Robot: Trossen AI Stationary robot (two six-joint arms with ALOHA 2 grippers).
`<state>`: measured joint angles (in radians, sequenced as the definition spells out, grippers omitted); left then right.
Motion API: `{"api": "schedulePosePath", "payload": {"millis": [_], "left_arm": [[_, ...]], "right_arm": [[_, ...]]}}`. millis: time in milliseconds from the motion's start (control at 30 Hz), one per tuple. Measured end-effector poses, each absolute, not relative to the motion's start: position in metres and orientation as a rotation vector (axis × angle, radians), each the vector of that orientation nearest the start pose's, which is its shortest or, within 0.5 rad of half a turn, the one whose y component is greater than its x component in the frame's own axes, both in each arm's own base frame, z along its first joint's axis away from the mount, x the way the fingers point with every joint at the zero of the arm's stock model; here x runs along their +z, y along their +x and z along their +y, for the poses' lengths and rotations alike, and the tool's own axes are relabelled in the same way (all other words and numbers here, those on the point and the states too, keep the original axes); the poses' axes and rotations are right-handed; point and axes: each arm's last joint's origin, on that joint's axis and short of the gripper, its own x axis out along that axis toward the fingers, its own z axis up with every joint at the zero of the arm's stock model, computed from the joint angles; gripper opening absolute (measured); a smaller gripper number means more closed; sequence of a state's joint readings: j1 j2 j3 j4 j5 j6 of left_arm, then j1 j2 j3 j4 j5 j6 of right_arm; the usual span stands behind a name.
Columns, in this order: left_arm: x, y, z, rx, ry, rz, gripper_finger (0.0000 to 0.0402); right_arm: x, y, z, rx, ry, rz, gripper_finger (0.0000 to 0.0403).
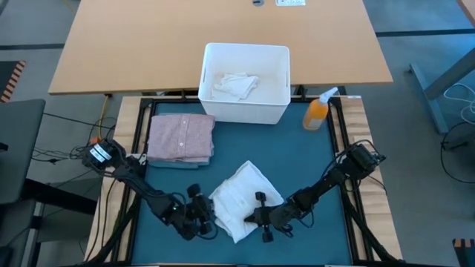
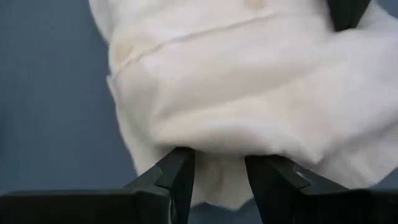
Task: Fold Laundry from Bin
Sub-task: Fold the white shirt
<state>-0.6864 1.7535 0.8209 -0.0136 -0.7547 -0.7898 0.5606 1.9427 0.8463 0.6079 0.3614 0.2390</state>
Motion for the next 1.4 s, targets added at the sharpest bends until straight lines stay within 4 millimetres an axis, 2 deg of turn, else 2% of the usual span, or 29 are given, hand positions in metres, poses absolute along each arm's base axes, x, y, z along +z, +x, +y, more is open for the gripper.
{"api": "schedulePosePath", "payload": {"millis": [300,500,800,1067,1267,1400], "left_arm": [[0.139,0.266,-0.179,0.341,-0.048,0.644,0.0130],[0.144,0.258,-0.175,0.447,-0.059,0.804,0.0130],[0.157,0.244,-0.177,0.572,-0.032,0.900,0.0130],[0.160,0.235,-0.187,0.608,-0.120,0.866,0.0130],[0.164,0.235,-0.212,0.474,-0.144,0.736,0.0130],[0.160,0.235,-0.208,0.492,-0.147,0.722,0.0130]], "right_arm": [[0.114,0.314,0.186,0.154,0.041,0.469,0.0018],[0.113,0.314,0.186,0.154,0.040,0.473,0.0018],[0.113,0.314,0.186,0.154,0.041,0.475,0.0018],[0.113,0.314,0.186,0.155,0.041,0.476,0.0018],[0.113,0.314,0.186,0.156,0.040,0.476,0.0018],[0.113,0.314,0.186,0.156,0.039,0.476,0.0018]]}}
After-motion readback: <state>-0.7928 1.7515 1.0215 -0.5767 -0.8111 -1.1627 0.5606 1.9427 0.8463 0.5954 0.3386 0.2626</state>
